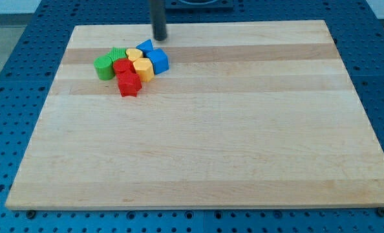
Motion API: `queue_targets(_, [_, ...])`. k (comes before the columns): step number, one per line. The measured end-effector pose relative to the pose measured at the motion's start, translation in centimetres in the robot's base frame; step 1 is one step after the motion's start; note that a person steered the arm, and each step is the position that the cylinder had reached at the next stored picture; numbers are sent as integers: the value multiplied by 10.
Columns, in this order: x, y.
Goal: Separate the group of blocks
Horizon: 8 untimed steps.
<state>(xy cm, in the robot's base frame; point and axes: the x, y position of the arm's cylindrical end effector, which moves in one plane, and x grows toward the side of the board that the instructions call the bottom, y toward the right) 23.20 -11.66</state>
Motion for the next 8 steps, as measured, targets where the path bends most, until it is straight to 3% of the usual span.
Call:
queue_targets(2, [70, -57])
queue_targets(3, [85, -22])
queue_targets(4, [83, 33])
queue_targets(6, [75, -17])
queue_targets(7, [41, -25])
queue_targets(8, [19, 5])
